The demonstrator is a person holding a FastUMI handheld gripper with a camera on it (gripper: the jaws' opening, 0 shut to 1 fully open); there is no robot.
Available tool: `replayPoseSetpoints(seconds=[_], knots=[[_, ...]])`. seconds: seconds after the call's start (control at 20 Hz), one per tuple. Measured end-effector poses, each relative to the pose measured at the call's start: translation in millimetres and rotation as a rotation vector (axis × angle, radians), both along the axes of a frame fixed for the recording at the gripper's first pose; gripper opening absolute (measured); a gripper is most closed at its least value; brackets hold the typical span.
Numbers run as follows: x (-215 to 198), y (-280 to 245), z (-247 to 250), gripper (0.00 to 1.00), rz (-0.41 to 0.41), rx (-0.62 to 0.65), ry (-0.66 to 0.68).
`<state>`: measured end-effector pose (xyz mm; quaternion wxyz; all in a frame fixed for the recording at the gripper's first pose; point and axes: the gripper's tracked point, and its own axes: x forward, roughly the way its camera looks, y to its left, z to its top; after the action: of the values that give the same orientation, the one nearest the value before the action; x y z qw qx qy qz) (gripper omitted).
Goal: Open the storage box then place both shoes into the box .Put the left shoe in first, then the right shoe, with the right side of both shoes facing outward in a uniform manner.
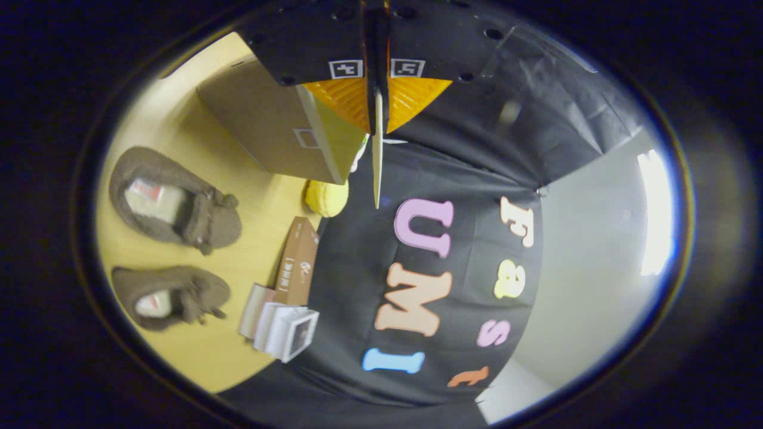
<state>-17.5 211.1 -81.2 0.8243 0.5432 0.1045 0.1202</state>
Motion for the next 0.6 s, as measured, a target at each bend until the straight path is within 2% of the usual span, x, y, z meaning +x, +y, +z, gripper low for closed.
replayPoseSetpoints(seconds=[0.25,0.6], knots=[[2.6,22.9,42.6,0.03,0.033,-0.271,-0.048],[2.3,82.1,95.1,0.03,0.109,-0.569,-0.092]])
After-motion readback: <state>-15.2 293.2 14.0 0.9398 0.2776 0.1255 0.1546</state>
